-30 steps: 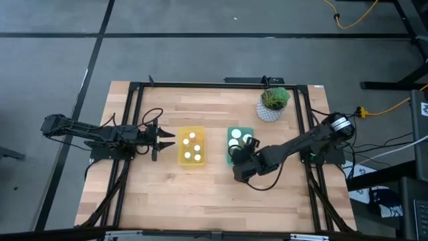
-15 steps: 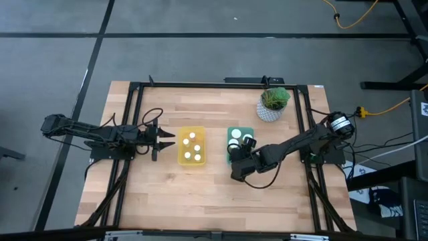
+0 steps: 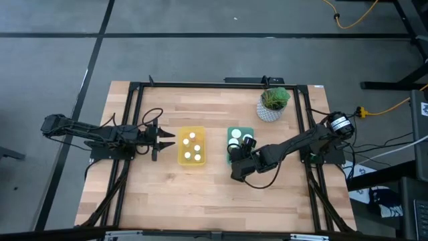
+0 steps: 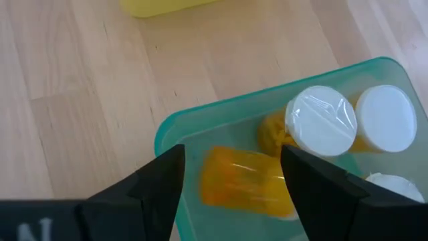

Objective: Pick and place medicine bottles into bin by pill shape (circle, oval)
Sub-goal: Put the large orange pill bottle into the green bin

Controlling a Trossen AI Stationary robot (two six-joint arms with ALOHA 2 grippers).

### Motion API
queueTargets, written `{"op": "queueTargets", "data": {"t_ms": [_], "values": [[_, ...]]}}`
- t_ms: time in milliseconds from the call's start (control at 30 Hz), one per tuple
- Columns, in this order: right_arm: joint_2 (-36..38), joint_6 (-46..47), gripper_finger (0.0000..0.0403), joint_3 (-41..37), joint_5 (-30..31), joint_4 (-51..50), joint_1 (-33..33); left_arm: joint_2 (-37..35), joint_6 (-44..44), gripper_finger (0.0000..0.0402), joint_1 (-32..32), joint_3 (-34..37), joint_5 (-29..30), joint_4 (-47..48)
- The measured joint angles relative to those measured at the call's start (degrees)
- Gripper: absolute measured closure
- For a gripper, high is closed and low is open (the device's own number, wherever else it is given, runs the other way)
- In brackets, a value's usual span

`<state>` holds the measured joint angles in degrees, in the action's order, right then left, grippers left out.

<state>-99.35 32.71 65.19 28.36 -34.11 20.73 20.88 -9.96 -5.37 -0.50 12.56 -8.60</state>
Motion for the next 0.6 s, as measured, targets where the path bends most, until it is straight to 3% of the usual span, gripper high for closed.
{"op": "queueTargets", "data": {"t_ms": [267, 600], "values": [[0.0, -0.7, 0.0153, 0.9, 0.0, -0.8, 0.0, 0.0, 0.0, 0.0252, 0.0, 0.0, 0.0, 0.0], [0.0, 3.8, 0.0153, 9.8, 0.6, -14.9, 1.3, 0.0, 0.0, 0.0252, 0.0, 0.0, 0.0, 0.0]]}}
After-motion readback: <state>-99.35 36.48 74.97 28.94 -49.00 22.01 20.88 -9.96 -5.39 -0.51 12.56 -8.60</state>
